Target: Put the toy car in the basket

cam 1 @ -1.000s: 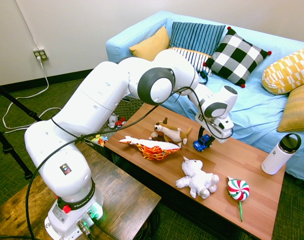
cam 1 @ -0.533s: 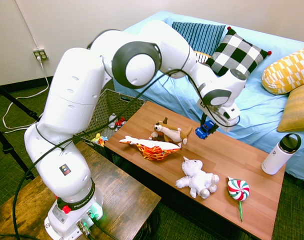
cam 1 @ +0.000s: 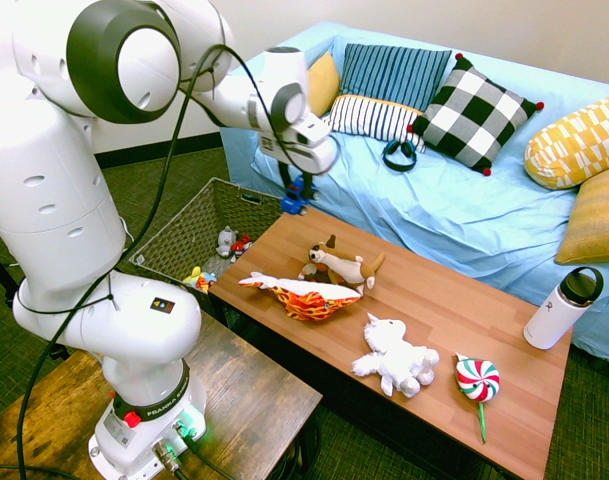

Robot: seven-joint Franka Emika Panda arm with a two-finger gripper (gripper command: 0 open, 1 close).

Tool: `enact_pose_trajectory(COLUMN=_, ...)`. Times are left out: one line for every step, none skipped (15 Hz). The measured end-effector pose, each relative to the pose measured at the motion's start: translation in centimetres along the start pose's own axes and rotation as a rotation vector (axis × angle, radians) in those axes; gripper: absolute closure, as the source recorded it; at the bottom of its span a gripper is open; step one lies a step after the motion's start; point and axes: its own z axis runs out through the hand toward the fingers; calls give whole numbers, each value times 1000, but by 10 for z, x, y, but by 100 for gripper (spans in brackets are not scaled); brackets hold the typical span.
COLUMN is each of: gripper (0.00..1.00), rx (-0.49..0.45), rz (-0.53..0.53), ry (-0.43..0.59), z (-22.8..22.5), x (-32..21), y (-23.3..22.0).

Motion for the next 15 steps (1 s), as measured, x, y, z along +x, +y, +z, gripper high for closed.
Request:
enact_pose_trajectory(gripper=100, rx=-17, rz=-16, ry=4, z=-10, x=-49, y=-30)
enact_pose_trajectory(gripper=100, rx=-37, rz=-36, ry=6, z=-14, x=-101, y=-61)
enact_pose_trajectory(gripper=100, rx=-60, rz=-65, ry=0, z=-10, x=-154, y=-89)
enact_pose_trajectory(gripper=100, rx=-82, rz=-91, ry=-10, z=2, x=-192, y=-113)
enact_pose_trajectory(gripper=100, rx=-101, rz=-107, ry=-23, z=18, x=-211, y=-132)
enact_pose_trajectory(gripper=100, rx=-115, rz=-106, ry=-36, z=37, x=-209, y=-150)
enact_pose_trajectory(gripper=0, rx=-136, rz=-100, ry=-55, z=56, x=-201, y=-164)
enact_pose_trajectory(gripper=0, rx=-158, rz=-102, ry=-87, z=72, x=-191, y=-178)
enact_pose_trajectory(gripper=0, rx=-170, rz=-118, ry=-123, z=81, x=-185, y=-190)
enact_pose_trajectory(gripper=0, rx=-173, rz=-130, ry=-148, z=85, x=-182, y=-201)
enact_pose_trajectory(gripper=0, rx=-172, rz=-138, ry=-162, z=86, x=-181, y=-208)
enact_pose_trajectory(gripper=0, rx=-170, rz=-144, ry=-168, z=84, x=-181, y=-212)
enact_pose_trajectory(gripper=0, rx=-169, rz=-149, ry=-174, z=83, x=-181, y=-212)
enact_pose_trajectory(gripper=0, rx=-165, rz=-148, ry=-180, z=81, x=-178, y=-212)
enact_pose_trajectory(gripper=0, rx=-160, rz=-148, ry=-188, z=79, x=-172, y=-211)
